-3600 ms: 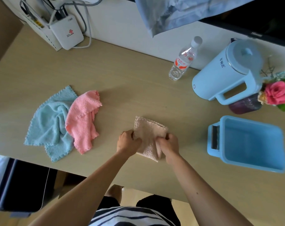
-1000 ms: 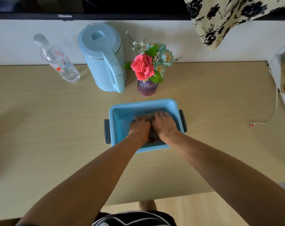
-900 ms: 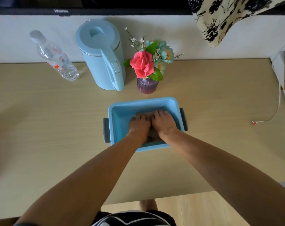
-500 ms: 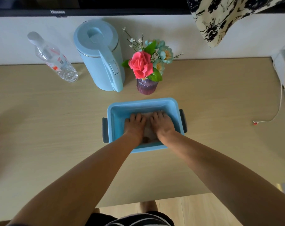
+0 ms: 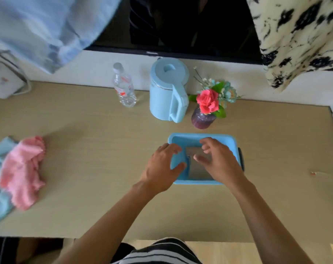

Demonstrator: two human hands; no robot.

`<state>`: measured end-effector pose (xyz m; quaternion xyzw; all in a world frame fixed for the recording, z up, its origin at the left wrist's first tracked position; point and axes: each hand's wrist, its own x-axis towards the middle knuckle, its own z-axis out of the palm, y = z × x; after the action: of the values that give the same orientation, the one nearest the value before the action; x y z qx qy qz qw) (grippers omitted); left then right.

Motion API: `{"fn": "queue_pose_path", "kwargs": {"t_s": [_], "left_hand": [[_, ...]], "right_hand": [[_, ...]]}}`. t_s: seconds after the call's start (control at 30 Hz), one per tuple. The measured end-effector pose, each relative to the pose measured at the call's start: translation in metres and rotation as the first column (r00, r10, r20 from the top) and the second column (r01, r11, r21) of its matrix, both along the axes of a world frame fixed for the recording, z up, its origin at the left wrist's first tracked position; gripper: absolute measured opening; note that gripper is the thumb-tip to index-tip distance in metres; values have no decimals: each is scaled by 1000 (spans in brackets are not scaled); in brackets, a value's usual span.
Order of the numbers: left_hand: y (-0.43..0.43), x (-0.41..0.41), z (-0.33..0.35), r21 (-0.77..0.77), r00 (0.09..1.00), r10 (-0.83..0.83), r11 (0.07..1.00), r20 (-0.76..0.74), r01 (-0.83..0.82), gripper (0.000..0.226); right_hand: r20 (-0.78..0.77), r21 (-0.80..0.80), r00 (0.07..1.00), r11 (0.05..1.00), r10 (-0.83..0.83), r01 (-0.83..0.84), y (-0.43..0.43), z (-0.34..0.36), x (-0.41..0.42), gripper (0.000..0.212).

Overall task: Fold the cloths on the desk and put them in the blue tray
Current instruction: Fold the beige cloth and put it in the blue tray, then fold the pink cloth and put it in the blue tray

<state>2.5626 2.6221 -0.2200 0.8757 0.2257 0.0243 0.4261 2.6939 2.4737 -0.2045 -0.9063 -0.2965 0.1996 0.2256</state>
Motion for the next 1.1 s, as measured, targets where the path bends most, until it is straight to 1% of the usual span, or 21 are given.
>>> {"fn": "queue_pose_path", "kwargs": {"t_s": [0.07,0.13,0.23,0.4,0.53,0.6,0.67,0.7,0.8,0.83,0.93,1.0,1.1], "left_hand": [[25,-35,4,-16,995,91,996,42,-90,36],[53,-72,3,-23,980,189,982,57,-188,34],[92,-123,-7,-9,952,306,952,28,-306,33],[156,-204,-36,59,858,511,859,-54,-508,36],[205,-249,-56,218,757,644,759,-112,-613,41],[232,-266,-67,334,721,671,729,-174,-597,50],[259,-279,-81,405,705,654,744,-275,-532,58],[272,-282,-87,420,705,641,754,-304,-505,56],[303,-280,-103,460,722,592,785,-359,-416,40],[313,-279,-107,467,726,561,805,-399,-366,39],[335,-277,-115,435,729,441,874,-524,-216,49],[341,-274,-115,443,755,415,877,-508,-185,55],[338,-270,-108,441,830,449,851,-331,-285,52]], "right_hand": [[30,125,1000,992,7,-10,26,10,-26,40],[40,221,998,973,53,-61,60,12,-56,37],[-9,309,988,940,155,-144,114,1,-101,39],[-127,307,942,915,311,-261,193,-24,-175,46],[-177,276,912,909,369,-313,224,-39,-214,47],[-196,254,906,912,375,-323,233,-44,-227,48],[-194,236,904,913,381,-334,239,-48,-237,47],[-184,227,904,912,386,-343,240,-50,-240,47],[-153,185,899,906,410,-381,243,-54,-245,47],[-149,170,900,907,410,-385,245,-55,-246,47],[-145,156,910,917,390,-368,250,-57,-246,47],[-139,161,922,927,361,-339,252,-59,-246,46],[-153,172,938,943,312,-286,253,-59,-248,45]]}}
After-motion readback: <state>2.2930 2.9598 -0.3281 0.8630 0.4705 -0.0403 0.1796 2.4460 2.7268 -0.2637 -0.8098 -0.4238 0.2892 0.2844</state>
